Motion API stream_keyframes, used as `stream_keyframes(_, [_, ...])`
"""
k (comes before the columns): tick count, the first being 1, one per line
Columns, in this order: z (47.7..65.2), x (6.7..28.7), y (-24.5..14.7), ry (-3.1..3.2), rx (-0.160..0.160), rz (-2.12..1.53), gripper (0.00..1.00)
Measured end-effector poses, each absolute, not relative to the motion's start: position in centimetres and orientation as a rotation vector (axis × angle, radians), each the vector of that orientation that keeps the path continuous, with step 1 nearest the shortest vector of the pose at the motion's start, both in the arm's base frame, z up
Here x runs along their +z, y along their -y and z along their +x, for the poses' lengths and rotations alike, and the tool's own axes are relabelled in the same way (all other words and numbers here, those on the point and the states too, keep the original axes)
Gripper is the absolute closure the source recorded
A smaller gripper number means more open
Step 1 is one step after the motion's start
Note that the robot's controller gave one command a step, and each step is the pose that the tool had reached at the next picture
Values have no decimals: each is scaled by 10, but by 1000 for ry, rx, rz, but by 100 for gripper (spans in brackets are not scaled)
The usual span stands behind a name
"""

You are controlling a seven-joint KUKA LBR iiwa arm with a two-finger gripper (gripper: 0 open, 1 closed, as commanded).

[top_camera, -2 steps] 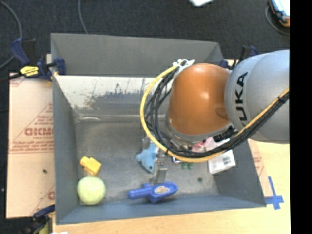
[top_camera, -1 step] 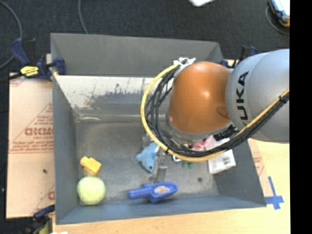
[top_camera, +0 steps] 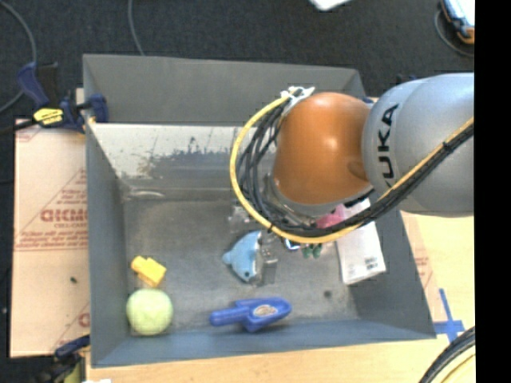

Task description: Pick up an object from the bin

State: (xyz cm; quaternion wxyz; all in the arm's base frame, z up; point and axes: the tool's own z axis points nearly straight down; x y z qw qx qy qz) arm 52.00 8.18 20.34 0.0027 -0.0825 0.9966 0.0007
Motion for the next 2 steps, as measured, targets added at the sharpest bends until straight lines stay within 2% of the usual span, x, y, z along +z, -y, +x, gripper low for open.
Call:
stream_keyframes(1, [525,179,-40,-3132,1,-179,0])
stream_keyframes(2, [551,171,-59,-3083,0,-552,0])
